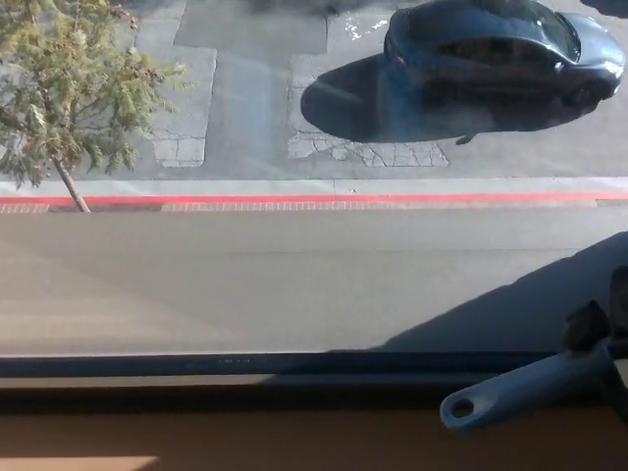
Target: Pick up a grey duster using the right hand and walk towards the window and then clean the window using the duster
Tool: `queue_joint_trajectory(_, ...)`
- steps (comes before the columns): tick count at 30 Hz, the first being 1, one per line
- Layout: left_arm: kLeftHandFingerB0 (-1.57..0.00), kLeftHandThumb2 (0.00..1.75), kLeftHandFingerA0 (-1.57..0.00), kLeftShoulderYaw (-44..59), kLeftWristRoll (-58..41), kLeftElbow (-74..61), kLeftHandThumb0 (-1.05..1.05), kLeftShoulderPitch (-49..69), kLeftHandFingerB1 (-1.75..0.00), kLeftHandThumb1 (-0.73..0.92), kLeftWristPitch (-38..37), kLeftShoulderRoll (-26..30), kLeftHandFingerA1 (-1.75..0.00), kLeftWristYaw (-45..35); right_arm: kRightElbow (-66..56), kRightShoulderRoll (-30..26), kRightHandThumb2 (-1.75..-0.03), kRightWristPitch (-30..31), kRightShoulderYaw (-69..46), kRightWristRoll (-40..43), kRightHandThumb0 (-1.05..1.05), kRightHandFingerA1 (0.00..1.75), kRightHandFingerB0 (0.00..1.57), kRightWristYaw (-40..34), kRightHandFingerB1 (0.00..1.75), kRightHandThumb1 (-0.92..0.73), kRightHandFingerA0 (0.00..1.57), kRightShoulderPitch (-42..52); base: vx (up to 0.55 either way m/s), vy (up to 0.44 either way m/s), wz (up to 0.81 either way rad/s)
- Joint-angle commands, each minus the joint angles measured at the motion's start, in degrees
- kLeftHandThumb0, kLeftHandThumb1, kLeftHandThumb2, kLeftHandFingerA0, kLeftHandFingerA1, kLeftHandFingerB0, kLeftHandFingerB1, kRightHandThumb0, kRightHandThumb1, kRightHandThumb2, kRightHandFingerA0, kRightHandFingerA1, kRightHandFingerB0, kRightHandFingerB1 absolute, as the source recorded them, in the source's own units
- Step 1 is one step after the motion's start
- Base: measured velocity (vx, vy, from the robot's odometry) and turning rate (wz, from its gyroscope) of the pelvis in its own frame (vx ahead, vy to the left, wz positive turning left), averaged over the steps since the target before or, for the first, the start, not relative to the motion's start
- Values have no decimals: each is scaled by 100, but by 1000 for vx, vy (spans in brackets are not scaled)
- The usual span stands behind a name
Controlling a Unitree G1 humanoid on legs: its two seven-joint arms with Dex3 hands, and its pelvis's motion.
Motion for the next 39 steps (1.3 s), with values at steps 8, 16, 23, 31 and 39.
queue_joint_trajectory(8,-89,94,-100,120,-96,-37,-10,-34,-98,58,-181,249,-120,-81,-1246,-2068,-132,-3668,4021,-3253,-41,175,89,1273,175,-51,115,4021,-93,95,-5)
queue_joint_trajectory(16,-87,93,-100,179,-151,-17,-11,-121,-97,60,-180,266,-120,-99,-1015,-2663,-152,-5143,4160,-4216,-31,175,87,907,175,-49,110,4309,-189,-80,1)
queue_joint_trajectory(23,-86,90,-95,143,-89,-30,-14,-157,-95,62,-180,225,-118,16,-1045,-3009,-146,-5534,4081,-4505,-35,175,85,609,175,-54,109,4398,-262,-9,-1)
queue_joint_trajectory(31,-89,85,-99,175,-103,-8,-17,-105,-98,63,-200,224,-118,-28,-1332,-3334,-136,-5939,4099,-5471,-32,175,91,13,175,-67,120,4559,-305,246,11)
queue_joint_trajectory(39,-89,88,-98,224,-156,-40,-13,-119,-98,62,-160,212,-120,-49,-1240,-3293,-128,-6758,3931,-6104,-22,175,84,-578,175,-60,111,4454,-224,152,0)
